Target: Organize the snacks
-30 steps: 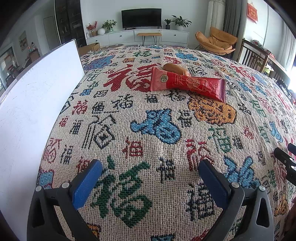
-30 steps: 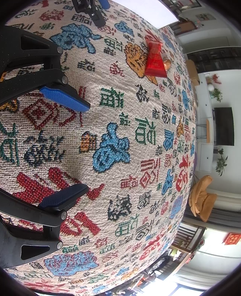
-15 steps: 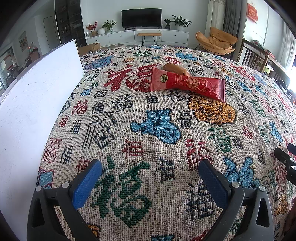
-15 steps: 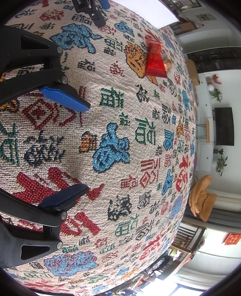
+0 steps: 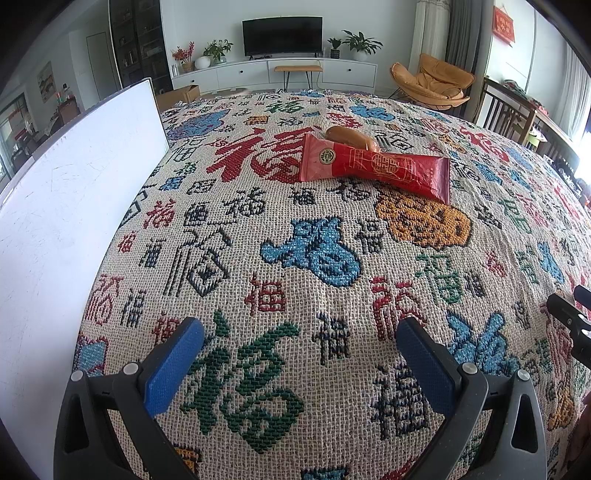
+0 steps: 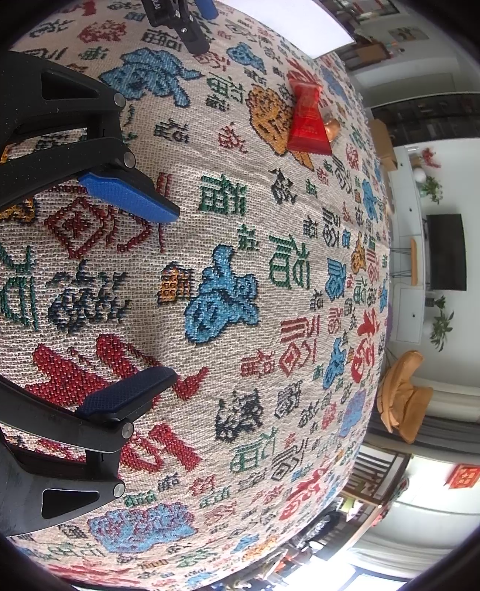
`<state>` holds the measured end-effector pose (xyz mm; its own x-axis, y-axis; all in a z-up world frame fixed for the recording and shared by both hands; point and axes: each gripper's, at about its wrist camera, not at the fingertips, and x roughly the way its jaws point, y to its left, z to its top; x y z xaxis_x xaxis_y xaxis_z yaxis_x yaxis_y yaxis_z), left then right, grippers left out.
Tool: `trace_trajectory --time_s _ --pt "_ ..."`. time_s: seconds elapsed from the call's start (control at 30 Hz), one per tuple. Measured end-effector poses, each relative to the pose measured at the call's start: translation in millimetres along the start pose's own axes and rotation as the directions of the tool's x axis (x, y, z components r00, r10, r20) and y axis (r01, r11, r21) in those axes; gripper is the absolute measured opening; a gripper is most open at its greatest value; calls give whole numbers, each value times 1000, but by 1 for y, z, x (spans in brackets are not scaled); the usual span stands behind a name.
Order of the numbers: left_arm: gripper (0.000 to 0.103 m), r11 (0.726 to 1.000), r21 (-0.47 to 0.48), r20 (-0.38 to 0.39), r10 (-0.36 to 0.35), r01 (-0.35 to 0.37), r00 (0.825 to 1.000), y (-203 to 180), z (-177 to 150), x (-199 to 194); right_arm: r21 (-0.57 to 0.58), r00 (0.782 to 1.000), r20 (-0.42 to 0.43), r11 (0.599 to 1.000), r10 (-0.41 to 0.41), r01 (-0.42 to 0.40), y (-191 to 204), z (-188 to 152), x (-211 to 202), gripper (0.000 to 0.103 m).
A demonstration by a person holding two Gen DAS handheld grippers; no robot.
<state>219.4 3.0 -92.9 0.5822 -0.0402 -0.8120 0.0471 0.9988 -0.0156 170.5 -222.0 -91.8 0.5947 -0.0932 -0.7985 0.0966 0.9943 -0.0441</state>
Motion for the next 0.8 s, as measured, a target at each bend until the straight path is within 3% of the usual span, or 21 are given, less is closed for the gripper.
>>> trace_trajectory --time_s 0.8 --pt "103 1000 0 0 0 0 1000 0 0 0 5 1000 -1 1000 4 -4 -1 0 0 83"
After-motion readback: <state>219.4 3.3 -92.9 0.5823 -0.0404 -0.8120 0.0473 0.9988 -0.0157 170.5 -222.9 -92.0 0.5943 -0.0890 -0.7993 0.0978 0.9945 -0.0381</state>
